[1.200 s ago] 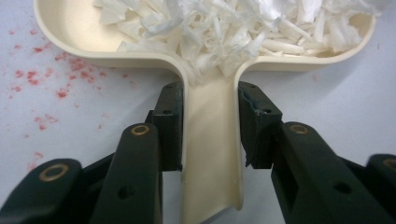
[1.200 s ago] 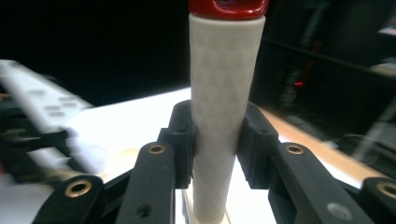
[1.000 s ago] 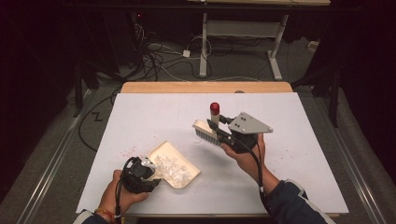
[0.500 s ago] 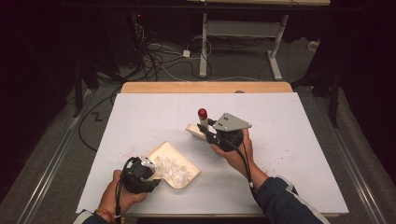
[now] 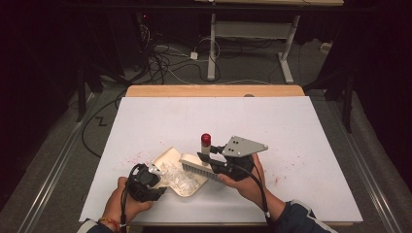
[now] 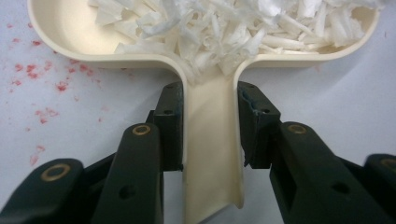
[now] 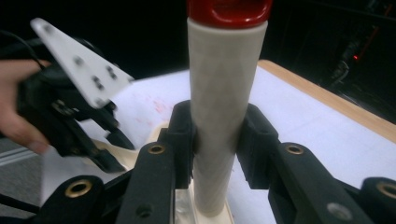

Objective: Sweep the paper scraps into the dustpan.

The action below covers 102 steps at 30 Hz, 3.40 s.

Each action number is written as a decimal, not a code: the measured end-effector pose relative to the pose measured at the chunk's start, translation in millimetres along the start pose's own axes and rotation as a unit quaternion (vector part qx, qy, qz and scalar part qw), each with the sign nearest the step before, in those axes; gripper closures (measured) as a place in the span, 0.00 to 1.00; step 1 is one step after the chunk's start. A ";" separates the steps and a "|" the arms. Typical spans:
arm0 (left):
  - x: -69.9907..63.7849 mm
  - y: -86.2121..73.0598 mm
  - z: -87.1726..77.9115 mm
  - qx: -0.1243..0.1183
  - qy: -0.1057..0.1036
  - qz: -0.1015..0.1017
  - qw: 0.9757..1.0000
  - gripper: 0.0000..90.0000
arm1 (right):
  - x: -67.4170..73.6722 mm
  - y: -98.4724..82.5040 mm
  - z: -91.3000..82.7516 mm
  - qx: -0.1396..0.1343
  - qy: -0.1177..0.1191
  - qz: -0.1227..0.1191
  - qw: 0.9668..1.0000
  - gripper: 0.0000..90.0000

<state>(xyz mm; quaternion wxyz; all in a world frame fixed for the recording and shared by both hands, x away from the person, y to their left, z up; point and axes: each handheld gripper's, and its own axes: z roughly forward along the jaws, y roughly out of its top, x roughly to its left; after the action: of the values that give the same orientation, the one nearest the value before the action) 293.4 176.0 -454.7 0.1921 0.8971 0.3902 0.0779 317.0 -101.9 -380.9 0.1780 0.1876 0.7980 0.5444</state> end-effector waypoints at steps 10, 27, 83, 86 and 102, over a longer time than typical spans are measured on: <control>-0.5 1.1 0.9 0.006 0.002 0.001 1.000 0.71 | -12.6 10.0 -20.7 -0.024 -0.044 -0.010 0.999 0.78; -0.4 1.5 2.3 0.004 0.001 0.000 1.000 0.71 | -9.9 -7.0 -2.5 0.011 -0.022 -0.021 0.999 0.78; 25.6 4.3 8.4 -0.041 0.019 -0.056 0.997 0.71 | -63.5 -25.3 -138.6 -0.007 -0.109 0.030 0.994 0.77; 27.0 4.7 9.2 -0.042 0.019 -0.059 0.997 0.71 | -64.6 -28.7 -149.2 -0.005 -0.110 0.029 0.993 0.77; 47.1 9.3 7.9 -0.062 0.038 -0.104 0.992 0.71 | -67.4 -37.6 -181.6 0.022 -0.069 0.044 0.996 0.77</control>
<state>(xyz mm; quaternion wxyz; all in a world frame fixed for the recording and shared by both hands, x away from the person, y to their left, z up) 334.1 202.3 -458.6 0.2396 0.8345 0.4824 0.1161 282.8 -293.4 -348.3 0.2044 0.2636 0.7863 0.5201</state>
